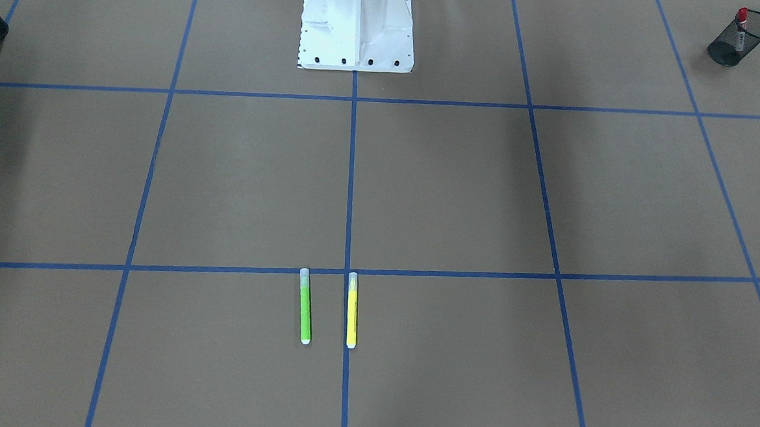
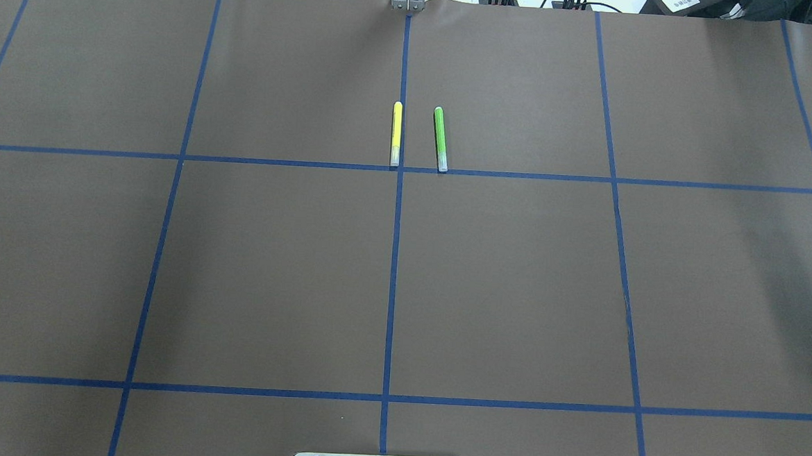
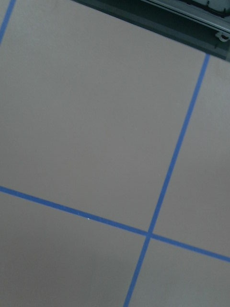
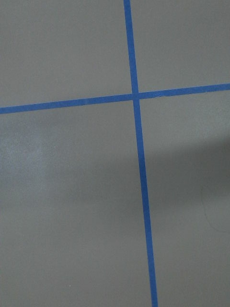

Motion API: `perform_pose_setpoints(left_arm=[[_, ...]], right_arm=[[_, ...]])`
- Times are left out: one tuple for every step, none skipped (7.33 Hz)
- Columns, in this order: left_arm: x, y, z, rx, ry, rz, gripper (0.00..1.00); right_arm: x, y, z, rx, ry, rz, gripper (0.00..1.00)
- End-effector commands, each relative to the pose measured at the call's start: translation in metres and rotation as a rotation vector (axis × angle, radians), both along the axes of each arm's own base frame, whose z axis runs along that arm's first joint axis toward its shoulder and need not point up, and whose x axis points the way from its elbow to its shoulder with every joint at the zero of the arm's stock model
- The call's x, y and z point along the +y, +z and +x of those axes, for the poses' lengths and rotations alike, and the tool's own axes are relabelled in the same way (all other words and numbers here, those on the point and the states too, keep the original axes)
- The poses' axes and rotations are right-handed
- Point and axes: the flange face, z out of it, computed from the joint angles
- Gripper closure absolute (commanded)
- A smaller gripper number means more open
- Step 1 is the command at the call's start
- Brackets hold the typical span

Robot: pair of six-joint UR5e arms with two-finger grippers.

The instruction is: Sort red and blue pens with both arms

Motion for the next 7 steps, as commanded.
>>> perform_pose_setpoints(left_arm=[[-0.068,-0.036,0.056,-0.014,0.105,0.164,0.0],[-0.078,-0.027,0.103,-0.01,0.196,0.215,0.0],[-0.08,-0.027,0.111,-0.011,0.204,0.213,0.0],[-0.079,-0.032,0.111,-0.009,0.18,0.199,0.0],[-0.077,-0.035,0.109,-0.005,0.147,0.174,0.0],[-0.073,-0.027,0.107,0.001,0.151,0.163,0.0],[-0.067,-0.022,0.104,0.002,0.147,0.149,0.0]], right_arm=[[0.001,0.003,-0.008,0.001,-0.014,-0.008,0.01],[0.003,0.013,-0.008,0.006,-0.014,-0.028,0.01],[0.003,0.015,-0.008,0.01,0.007,-0.054,0.01],[0.004,0.016,-0.007,0.011,0.051,-0.102,0.01],[0.014,0.028,-0.006,0.016,0.05,-0.12,0.01],[0.016,0.031,-0.006,0.015,0.046,-0.122,0.01],[0.016,0.031,-0.006,0.012,0.046,-0.122,0.01]])
